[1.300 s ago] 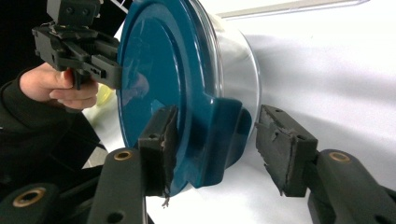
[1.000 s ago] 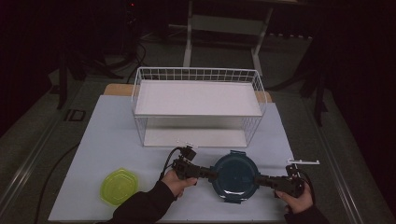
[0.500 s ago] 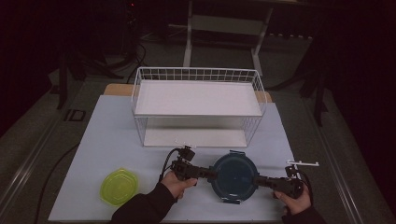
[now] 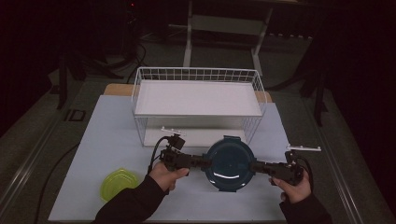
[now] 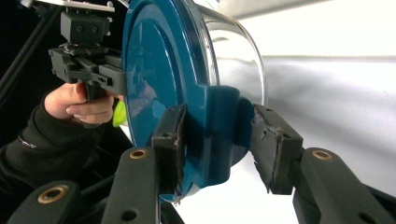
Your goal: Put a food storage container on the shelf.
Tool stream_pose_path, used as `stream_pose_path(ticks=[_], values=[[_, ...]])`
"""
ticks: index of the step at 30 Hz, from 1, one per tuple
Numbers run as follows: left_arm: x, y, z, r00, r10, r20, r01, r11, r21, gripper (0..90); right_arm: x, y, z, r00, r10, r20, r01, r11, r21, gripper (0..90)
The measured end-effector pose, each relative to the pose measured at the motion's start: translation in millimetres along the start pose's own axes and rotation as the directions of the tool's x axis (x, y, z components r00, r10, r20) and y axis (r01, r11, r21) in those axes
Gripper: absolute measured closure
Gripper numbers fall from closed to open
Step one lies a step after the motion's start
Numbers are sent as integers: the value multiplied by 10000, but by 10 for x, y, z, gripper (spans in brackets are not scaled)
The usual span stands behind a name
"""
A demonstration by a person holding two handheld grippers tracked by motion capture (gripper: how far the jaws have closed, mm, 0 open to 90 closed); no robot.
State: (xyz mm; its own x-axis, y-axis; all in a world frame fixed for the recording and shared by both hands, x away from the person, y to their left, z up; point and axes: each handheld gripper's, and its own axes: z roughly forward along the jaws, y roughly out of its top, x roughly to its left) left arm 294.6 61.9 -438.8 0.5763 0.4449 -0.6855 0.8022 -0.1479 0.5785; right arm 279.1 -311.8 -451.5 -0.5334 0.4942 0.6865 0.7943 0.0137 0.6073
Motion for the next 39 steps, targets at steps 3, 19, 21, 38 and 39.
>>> stream_pose_path(ticks=[3,19,21,38,39], values=[[-30,63,-114,9999,87,-77,-89,9996,-264,569,74,107,43,9997,-205,-91,206,9998,53,566],[-218,493,-684,9983,417,-401,-473,9875,-1506,572,476,789,194,9929,-1099,-452,1076,9928,-521,567],[-231,558,-754,9979,464,-457,-535,9843,-1683,572,532,915,220,9920,-1148,-520,1117,9919,-604,567],[5,912,-1065,9964,145,-833,-333,9729,-2288,566,639,1491,583,9948,-935,-410,911,9943,-558,567],[42,934,-1071,9966,77,-822,-264,9730,-2293,566,637,1514,600,9953,-890,-370,869,9947,-550,567]])
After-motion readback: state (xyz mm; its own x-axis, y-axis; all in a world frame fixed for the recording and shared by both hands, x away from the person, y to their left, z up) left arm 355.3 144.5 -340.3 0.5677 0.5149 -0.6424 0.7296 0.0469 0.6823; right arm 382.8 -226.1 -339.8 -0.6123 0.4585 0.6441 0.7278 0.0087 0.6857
